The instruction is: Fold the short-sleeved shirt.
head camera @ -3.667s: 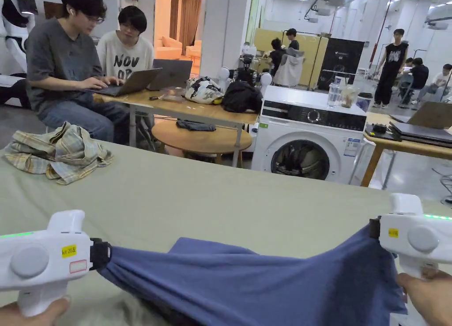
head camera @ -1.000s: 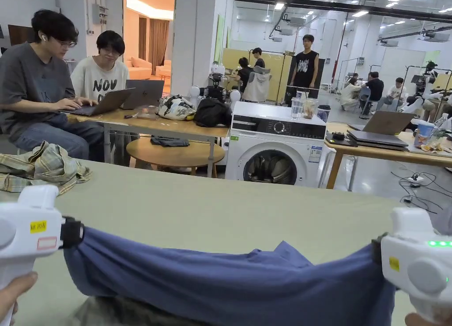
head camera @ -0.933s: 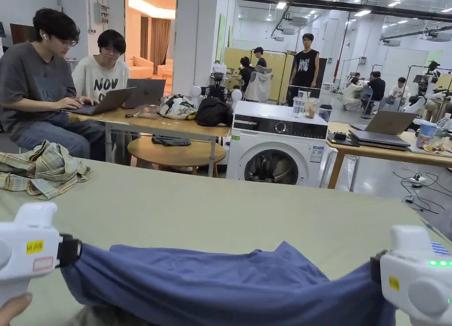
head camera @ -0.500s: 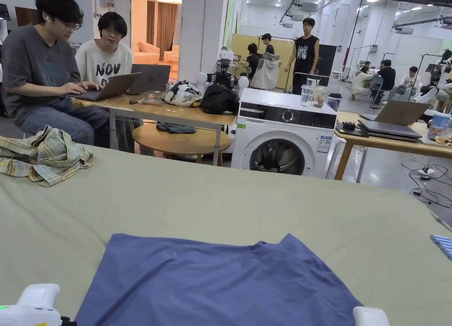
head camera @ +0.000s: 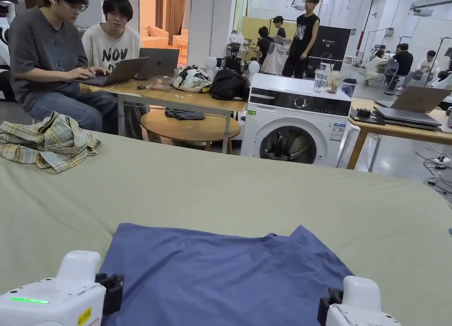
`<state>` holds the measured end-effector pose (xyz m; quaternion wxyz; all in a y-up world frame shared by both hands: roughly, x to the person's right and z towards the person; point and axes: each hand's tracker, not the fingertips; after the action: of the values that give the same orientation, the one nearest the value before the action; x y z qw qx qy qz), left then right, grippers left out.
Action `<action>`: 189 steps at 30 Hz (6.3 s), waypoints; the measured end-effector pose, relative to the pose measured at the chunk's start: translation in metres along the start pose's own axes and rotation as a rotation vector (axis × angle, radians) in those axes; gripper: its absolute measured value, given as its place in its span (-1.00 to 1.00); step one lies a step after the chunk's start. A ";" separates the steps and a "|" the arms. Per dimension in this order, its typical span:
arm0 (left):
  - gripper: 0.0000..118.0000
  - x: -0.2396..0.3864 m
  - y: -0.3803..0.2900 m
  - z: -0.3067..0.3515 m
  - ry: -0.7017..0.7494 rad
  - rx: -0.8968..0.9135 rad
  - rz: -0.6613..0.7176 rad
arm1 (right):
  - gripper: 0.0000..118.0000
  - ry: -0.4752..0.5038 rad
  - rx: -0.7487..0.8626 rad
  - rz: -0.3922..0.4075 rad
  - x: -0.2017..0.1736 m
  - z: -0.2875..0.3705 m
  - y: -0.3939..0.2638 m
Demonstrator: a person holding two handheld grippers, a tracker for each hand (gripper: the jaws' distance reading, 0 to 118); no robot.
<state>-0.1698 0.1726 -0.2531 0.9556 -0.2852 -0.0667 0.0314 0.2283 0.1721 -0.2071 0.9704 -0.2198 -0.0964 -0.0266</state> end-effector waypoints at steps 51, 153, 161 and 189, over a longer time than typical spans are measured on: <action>-1.00 -0.080 0.137 -0.217 0.115 -0.331 0.015 | -0.10 0.002 -0.456 0.001 0.106 -0.275 0.111; -1.00 -0.048 0.301 0.025 0.041 0.214 -0.027 | -1.00 -0.173 0.235 0.101 0.109 -0.005 0.272; -1.00 -0.053 0.231 0.061 0.029 0.191 -0.034 | -1.00 -0.162 0.178 0.115 0.112 0.043 0.204; -1.00 -0.087 -0.051 0.011 -0.015 -0.578 -0.035 | -1.00 -0.067 -0.622 0.191 0.134 0.023 -0.090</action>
<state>-0.2567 0.1268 -0.2257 0.8347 -0.5442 -0.0848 -0.0033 0.3473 0.0995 -0.1225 0.8511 -0.5146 -0.0944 0.0434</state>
